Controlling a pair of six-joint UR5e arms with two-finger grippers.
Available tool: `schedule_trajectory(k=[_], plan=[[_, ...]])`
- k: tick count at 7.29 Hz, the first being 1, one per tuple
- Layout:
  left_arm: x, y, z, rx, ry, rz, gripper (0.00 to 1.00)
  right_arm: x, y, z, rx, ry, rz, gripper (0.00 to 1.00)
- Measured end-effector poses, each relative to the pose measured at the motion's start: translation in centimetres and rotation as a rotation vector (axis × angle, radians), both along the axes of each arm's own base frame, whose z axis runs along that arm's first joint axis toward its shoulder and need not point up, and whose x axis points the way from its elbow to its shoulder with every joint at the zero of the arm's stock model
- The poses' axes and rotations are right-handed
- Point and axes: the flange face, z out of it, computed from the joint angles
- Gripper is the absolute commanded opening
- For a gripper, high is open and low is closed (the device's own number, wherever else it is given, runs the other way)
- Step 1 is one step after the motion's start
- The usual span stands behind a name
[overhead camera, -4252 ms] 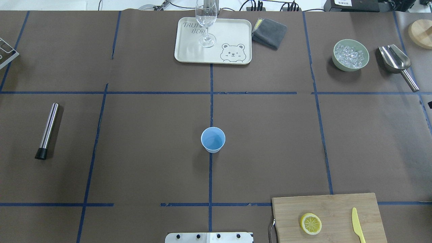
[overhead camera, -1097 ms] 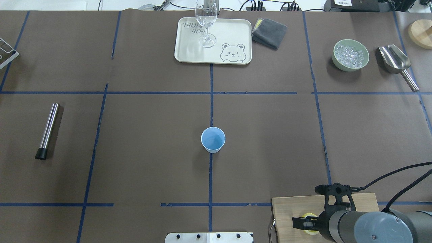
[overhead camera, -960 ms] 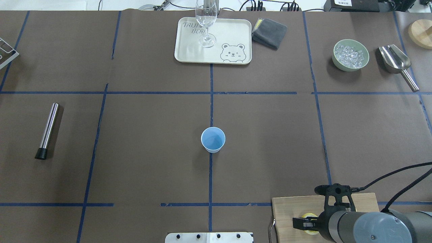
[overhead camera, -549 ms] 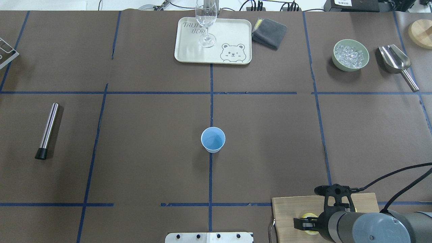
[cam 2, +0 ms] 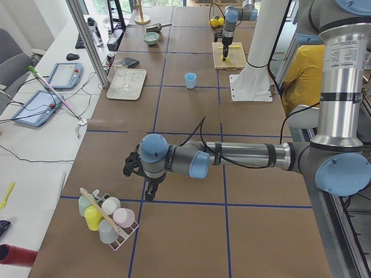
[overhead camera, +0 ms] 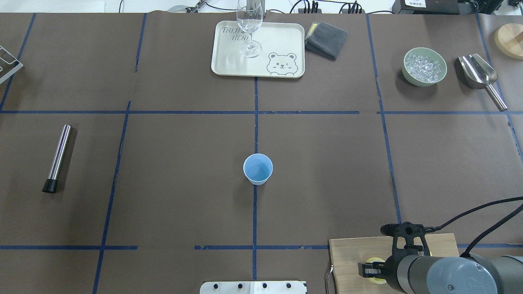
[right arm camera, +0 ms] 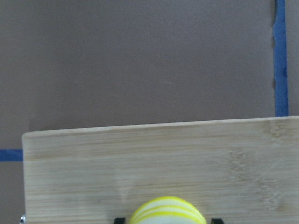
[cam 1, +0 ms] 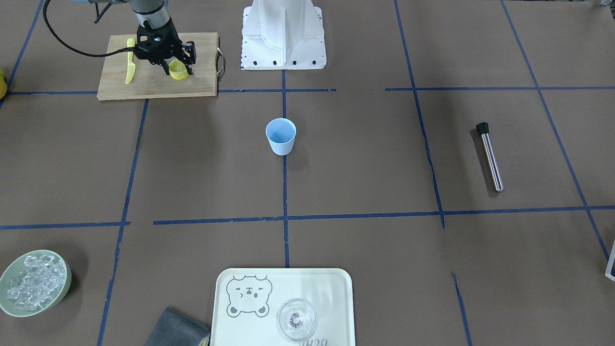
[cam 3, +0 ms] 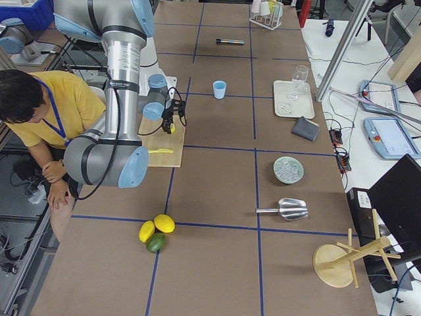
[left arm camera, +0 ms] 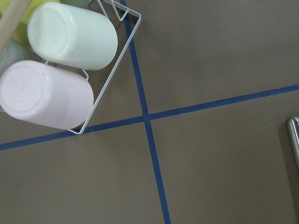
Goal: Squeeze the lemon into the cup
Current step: 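Close the right gripper on a lemon slice and lift it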
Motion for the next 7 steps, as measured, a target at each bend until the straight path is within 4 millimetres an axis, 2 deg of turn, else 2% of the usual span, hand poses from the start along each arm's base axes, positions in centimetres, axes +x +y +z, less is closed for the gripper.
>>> schedule_trajectory(k=[7], plan=[[-0.2, 0.1, 0.0, 0.001, 0.001, -0.003, 1.0, 1.2, -0.4, -1.5, 0.0, -0.03, 0.011, 0.49]])
